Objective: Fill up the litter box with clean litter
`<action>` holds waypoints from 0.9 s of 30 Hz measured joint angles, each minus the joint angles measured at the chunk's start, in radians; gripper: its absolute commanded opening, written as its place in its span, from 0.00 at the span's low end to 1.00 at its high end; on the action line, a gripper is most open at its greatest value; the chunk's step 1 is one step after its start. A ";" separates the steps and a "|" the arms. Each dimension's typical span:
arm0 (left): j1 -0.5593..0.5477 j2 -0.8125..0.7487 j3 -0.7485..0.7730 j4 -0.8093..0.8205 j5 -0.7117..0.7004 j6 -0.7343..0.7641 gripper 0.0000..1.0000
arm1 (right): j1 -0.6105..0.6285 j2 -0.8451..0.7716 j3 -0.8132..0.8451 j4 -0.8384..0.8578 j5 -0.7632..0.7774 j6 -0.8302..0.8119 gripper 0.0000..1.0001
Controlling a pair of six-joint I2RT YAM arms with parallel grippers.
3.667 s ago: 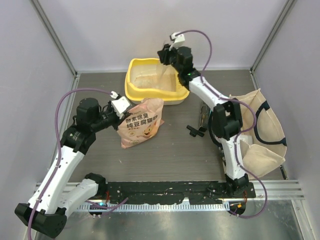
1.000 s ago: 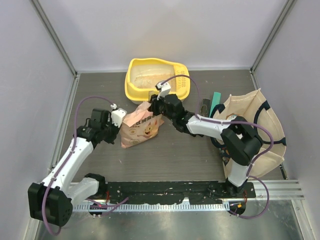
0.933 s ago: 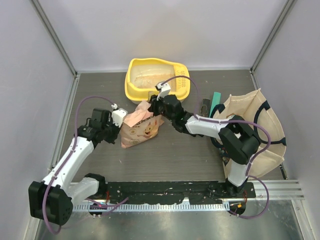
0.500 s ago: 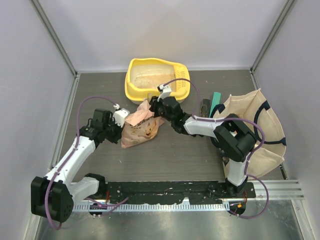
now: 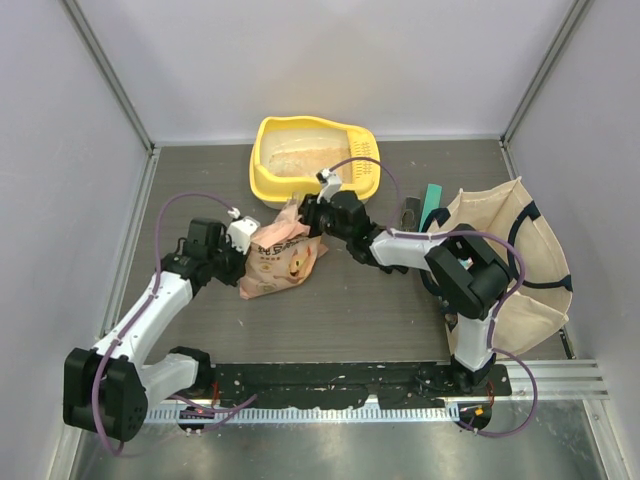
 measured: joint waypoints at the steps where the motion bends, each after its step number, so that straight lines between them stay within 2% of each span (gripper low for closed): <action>1: 0.000 0.003 0.000 0.004 0.000 -0.001 0.00 | -0.006 0.003 0.000 0.003 -0.015 0.011 0.01; 18: 0.000 0.002 -0.002 0.016 -0.014 -0.019 0.00 | -0.118 0.071 0.093 -0.063 -0.278 0.246 0.01; 27: 0.000 -0.096 -0.009 -0.027 -0.038 0.002 0.00 | -0.156 0.073 0.203 -0.171 -0.344 0.324 0.01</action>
